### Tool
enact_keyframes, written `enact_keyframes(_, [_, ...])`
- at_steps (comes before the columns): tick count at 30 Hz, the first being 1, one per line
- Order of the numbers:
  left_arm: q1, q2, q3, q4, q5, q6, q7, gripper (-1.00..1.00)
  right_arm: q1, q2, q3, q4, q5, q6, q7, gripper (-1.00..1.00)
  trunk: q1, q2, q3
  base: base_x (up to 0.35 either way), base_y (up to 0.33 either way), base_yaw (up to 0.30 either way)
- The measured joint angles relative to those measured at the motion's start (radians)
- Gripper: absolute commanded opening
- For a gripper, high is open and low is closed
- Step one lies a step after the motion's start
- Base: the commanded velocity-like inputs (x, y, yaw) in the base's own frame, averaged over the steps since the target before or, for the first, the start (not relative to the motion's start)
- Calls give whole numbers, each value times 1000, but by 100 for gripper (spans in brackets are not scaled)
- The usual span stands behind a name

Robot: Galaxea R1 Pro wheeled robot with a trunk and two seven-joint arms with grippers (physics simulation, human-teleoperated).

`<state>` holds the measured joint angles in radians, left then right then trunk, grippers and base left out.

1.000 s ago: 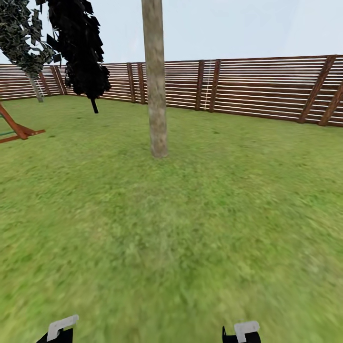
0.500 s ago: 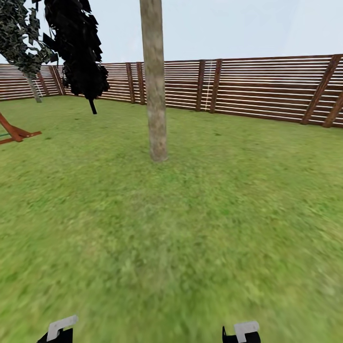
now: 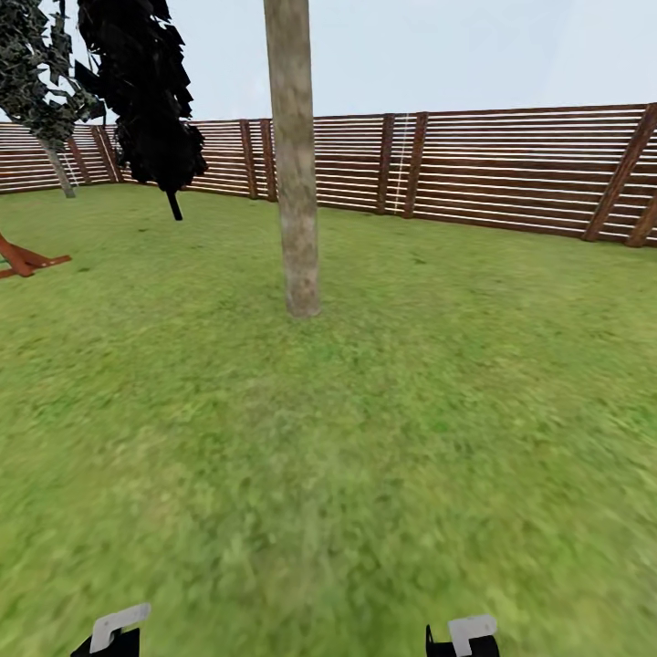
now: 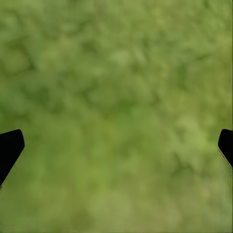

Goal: In the garden, pick up the pesticide atomizer on the floor and spray pesticide onto both trees until each tree trunk is fully covered.

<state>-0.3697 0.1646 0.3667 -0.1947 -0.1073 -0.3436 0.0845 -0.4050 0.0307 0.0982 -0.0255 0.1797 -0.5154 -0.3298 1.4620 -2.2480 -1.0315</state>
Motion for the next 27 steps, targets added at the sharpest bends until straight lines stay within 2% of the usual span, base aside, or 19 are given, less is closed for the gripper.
enact_keyframes(27, [0,-2,0,4,0,0,3,-100,0,0,0,-1,0,0,0,100,0,0,0,337,0,0])
